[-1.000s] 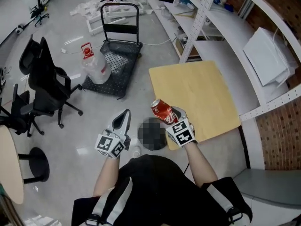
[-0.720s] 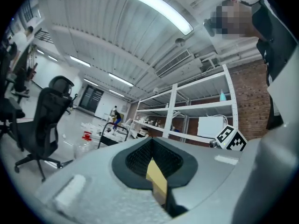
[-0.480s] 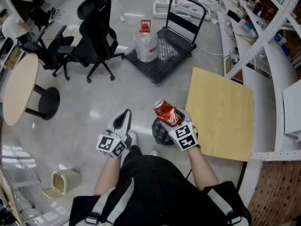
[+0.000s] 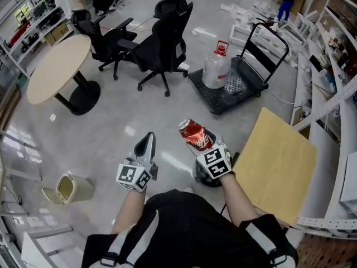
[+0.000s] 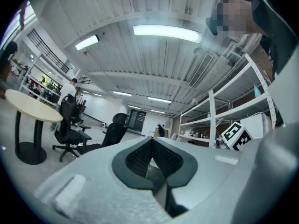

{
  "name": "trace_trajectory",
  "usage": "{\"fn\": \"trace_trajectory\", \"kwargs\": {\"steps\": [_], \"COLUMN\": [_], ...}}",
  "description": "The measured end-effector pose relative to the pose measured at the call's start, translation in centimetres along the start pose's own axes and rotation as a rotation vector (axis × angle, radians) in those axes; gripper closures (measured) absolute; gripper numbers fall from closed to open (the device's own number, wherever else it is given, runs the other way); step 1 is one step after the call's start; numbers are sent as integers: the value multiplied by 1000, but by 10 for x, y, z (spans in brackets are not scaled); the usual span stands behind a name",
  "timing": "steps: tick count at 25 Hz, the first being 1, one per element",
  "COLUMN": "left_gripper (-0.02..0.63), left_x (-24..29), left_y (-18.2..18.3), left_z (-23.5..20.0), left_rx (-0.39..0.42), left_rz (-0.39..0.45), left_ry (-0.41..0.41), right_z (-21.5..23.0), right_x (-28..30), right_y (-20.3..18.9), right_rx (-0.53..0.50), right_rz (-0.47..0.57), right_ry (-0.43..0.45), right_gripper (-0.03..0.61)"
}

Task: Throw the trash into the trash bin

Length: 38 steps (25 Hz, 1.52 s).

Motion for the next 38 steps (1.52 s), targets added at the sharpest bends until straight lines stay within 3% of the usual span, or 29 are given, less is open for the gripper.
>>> {"fn": "trace_trajectory", "kwargs": {"steps": [12, 15, 22, 31, 38], "left_gripper": [612, 611, 611, 612, 611], "left_x": [-166, -200, -289, -418, -519], "left_y": [55, 69, 87, 113, 122], "left_z": [-135, -161, -223, -280, -292], "left_rx": [9, 52, 66, 135, 146], "left_rz": [106, 119, 158, 188, 227], "left_ry": [328, 383, 517, 723, 923], "right_z": [-162, -204, -304, -447, -555], "right_x": [84, 103, 144, 179, 187], "right_y": [100, 124, 165, 212, 232], "right_rx": [-168, -202, -264, -373, -489], "right_rz": [66, 86, 110, 156, 158], "right_ry": [254, 315, 439, 626, 819], "right_gripper": [229, 229, 229, 229, 229]}}
Point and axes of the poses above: the fingertips, and each gripper's own axes: x forward along the fingers, z to its right, y out of its top, the point moved 2 cm from there along -x, backward along the fingers, and after that the axes turned 4 degrees about -y, right-handed, at the moved point
